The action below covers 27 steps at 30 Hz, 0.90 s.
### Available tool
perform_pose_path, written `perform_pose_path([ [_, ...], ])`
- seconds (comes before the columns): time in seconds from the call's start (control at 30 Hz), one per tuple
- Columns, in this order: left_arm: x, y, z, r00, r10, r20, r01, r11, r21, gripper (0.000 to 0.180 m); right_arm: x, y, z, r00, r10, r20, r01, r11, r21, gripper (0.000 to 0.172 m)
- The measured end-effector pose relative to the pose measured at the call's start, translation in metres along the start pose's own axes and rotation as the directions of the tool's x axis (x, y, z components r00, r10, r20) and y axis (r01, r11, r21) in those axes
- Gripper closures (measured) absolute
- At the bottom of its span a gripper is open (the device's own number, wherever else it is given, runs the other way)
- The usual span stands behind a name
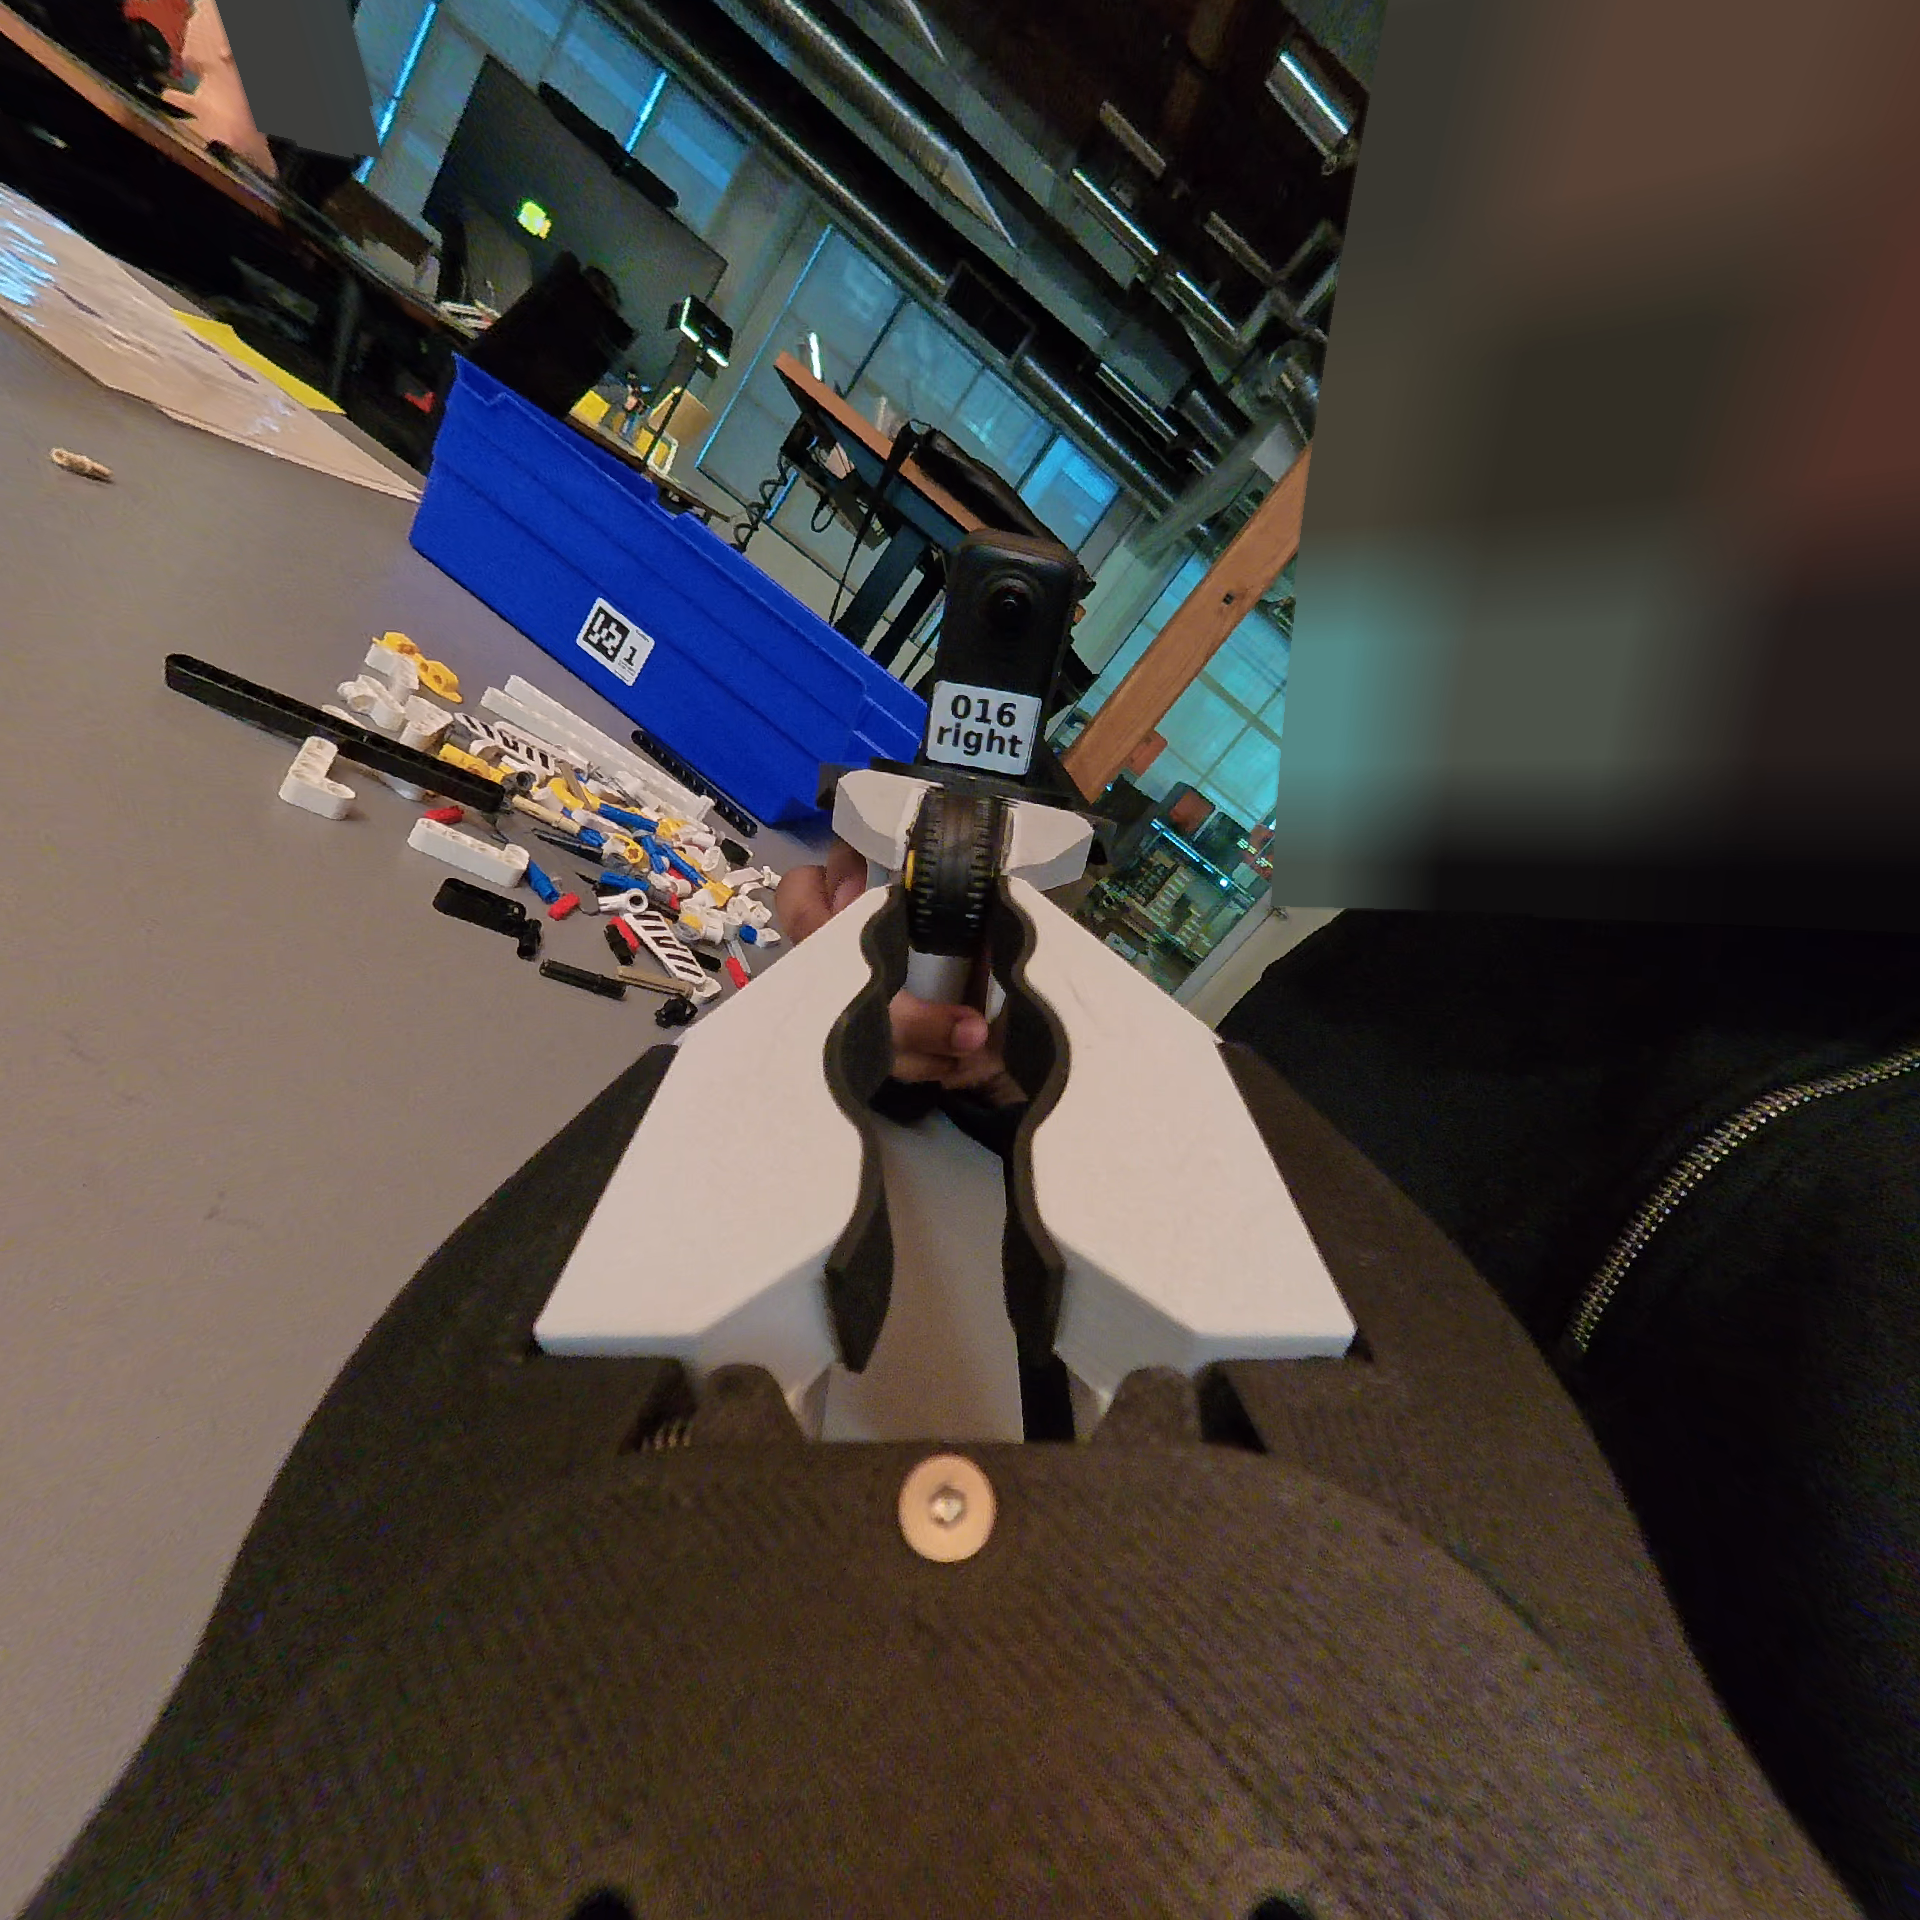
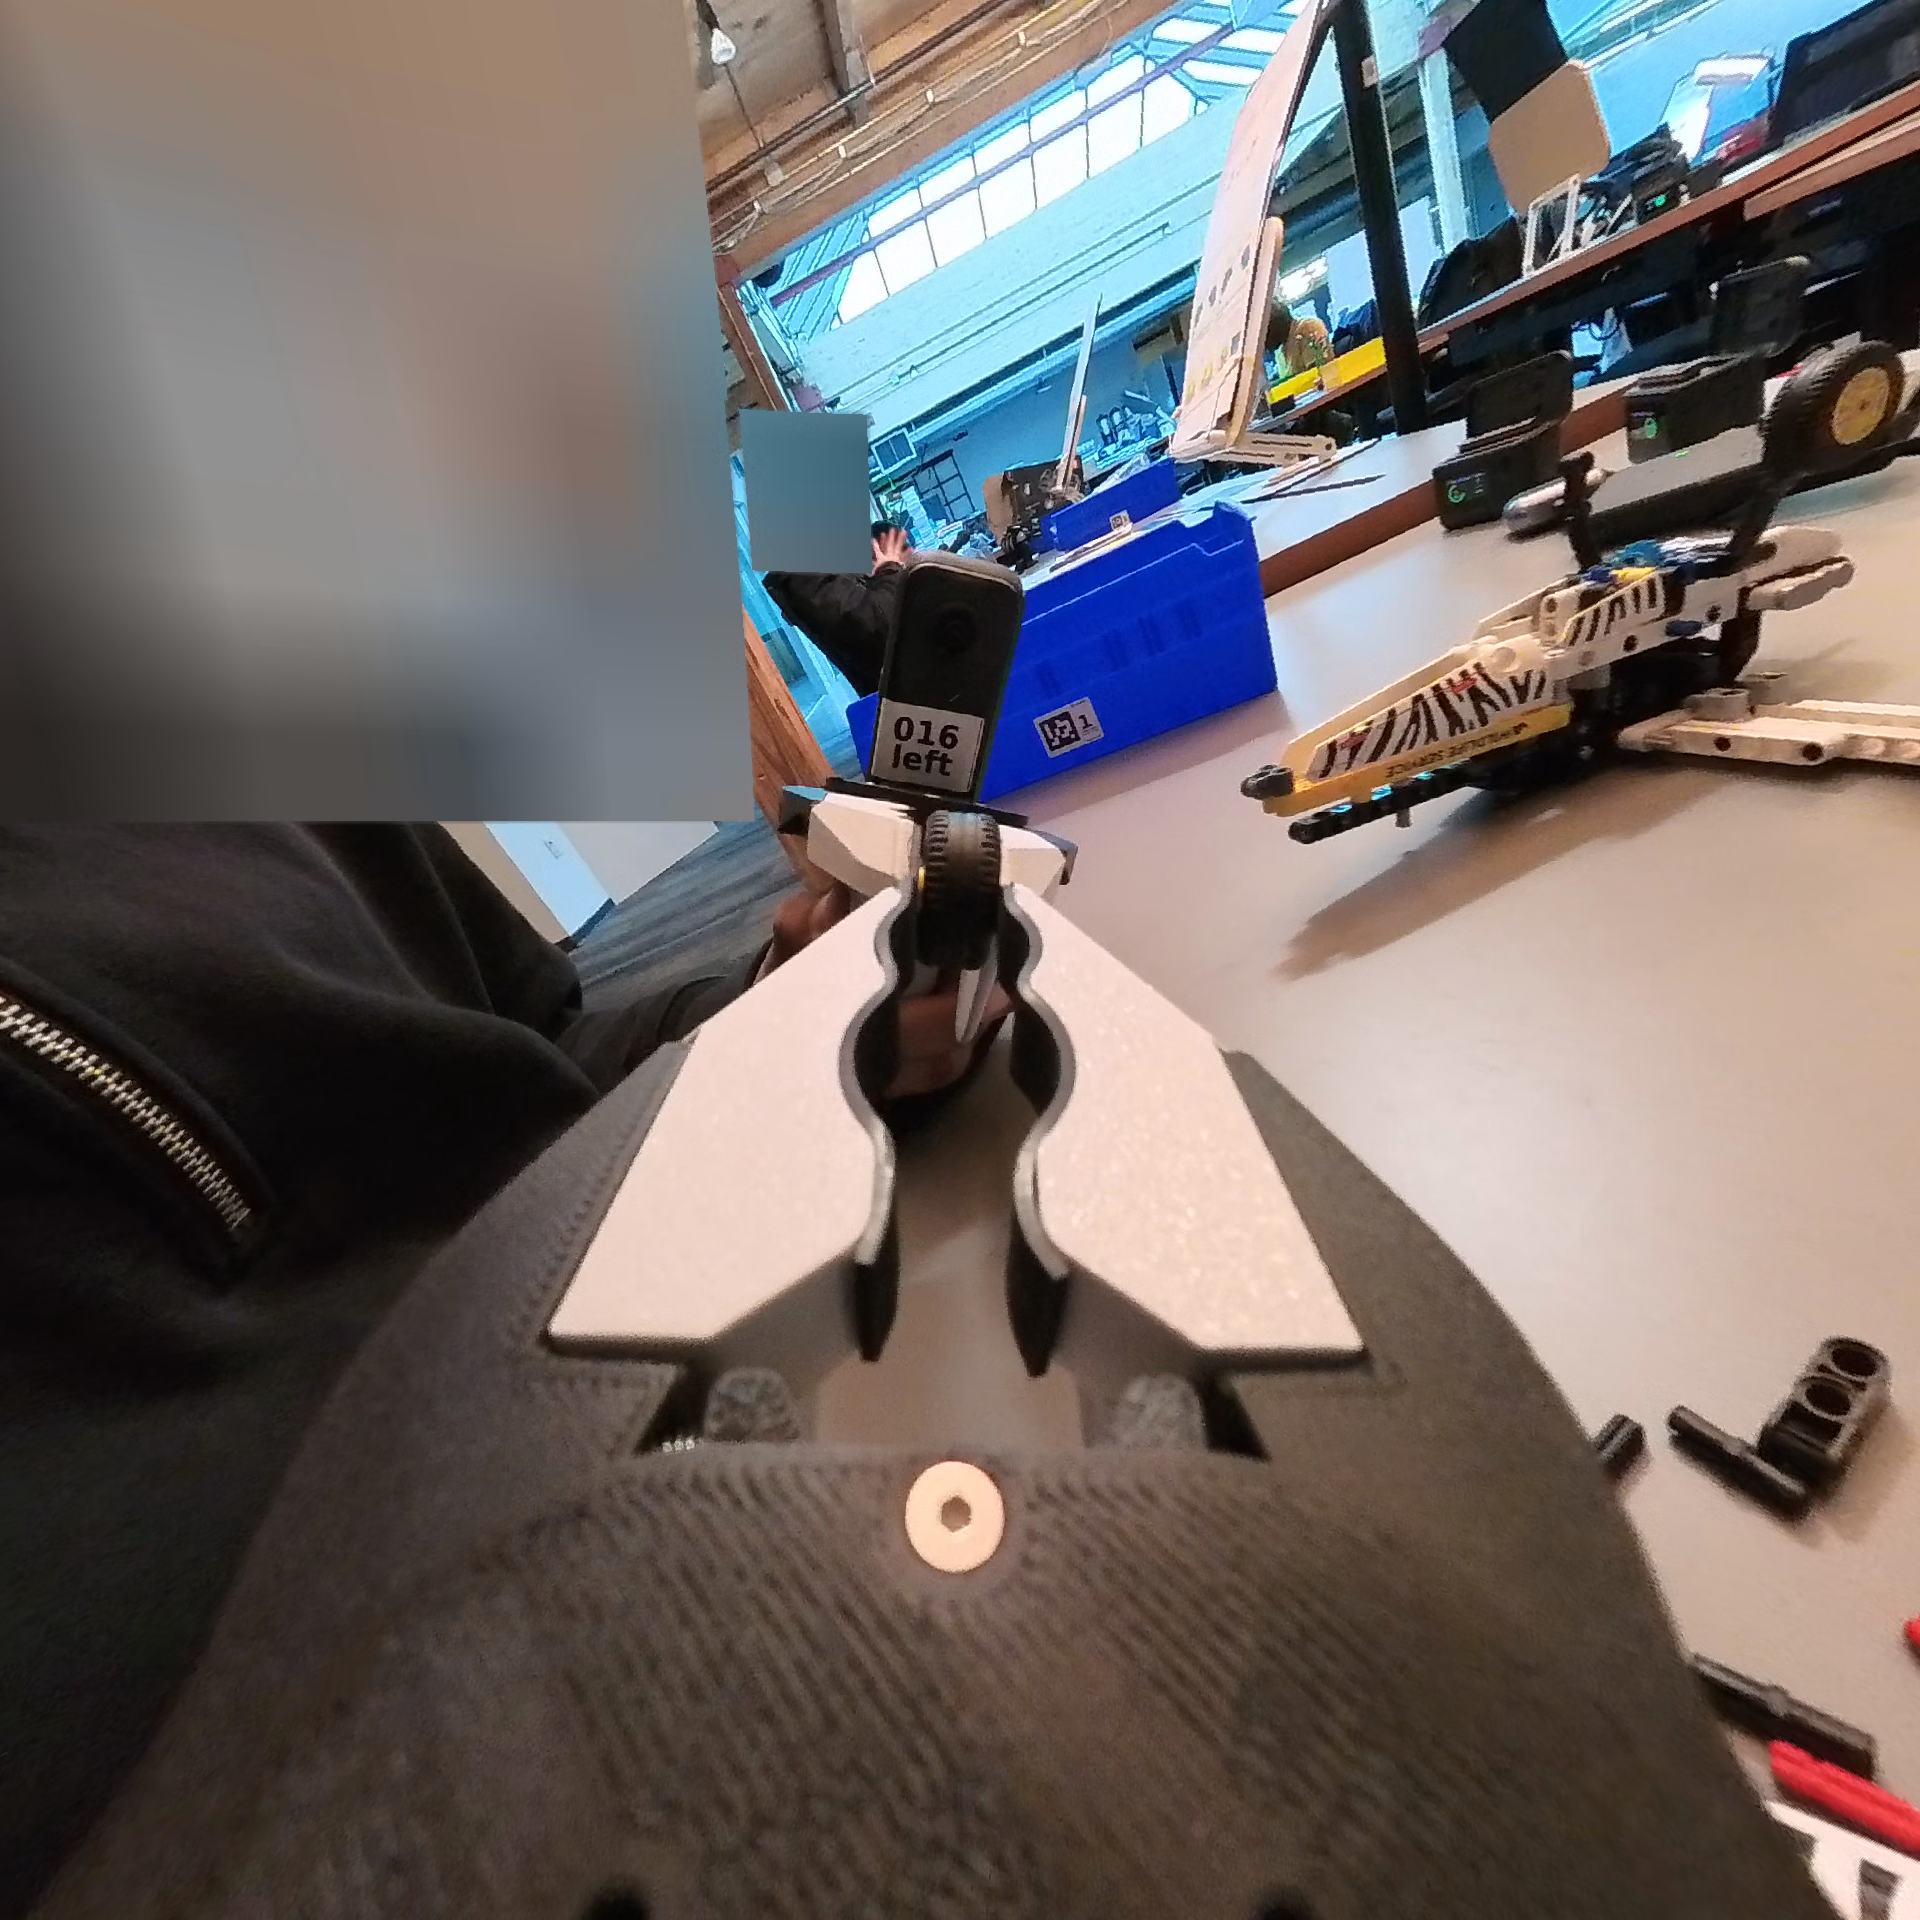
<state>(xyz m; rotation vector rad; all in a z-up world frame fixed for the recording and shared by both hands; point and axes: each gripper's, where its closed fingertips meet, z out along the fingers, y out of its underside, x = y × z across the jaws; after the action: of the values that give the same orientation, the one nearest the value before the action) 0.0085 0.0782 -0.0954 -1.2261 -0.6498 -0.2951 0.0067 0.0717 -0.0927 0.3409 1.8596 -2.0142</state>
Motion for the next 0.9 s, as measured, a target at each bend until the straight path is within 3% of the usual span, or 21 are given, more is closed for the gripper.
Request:
perform_pose_path([
  [0.23,-0.010,-0.001,0.000,0.996,0.012,0.092,-0.012,1.000,0.006,0.170,0.013,0.001,0.000,0.994,-0.021,-0.109,0.020,1.000,-0.007,0.159],
  [0.43,-0.025,-0.002,-0.002,0.961,0.074,0.266,-0.077,0.997,0.001,0.169,0.027,0.003,0.000,0.939,-0.190,-0.286,0.174,0.981,-0.083,0.159],
  [0.63,-0.039,-0.001,-0.005,0.908,0.109,0.405,-0.110,0.994,-0.022,0.168,0.040,0.007,0.001,0.814,-0.383,-0.436,0.326,0.923,-0.203,0.160],
  [0.67,-0.041,-0.001,-0.006,0.901,0.109,0.420,-0.108,0.994,-0.025,0.168,0.042,0.007,0.000,0.780,-0.420,-0.463,0.355,0.907,-0.226,0.168],
  [0.77,-0.045,0.004,-0.004,0.879,0.139,0.456,-0.119,0.990,-0.072,0.168,0.041,0.004,-0.001,0.640,-0.581,-0.502,0.497,0.812,-0.307,0.170],
  [0.8,-0.042,0.003,-0.004,0.890,0.132,0.437,-0.121,0.991,-0.054,0.168,0.039,0.002,0.000,0.642,-0.582,-0.500,0.505,0.811,-0.296,0.170],
  [0.9,-0.039,-0.001,-0.007,0.920,0.075,0.385,-0.080,0.997,-0.003,0.169,0.037,0.000,0.002,0.756,-0.464,-0.462,0.425,0.884,-0.193,0.168],
])
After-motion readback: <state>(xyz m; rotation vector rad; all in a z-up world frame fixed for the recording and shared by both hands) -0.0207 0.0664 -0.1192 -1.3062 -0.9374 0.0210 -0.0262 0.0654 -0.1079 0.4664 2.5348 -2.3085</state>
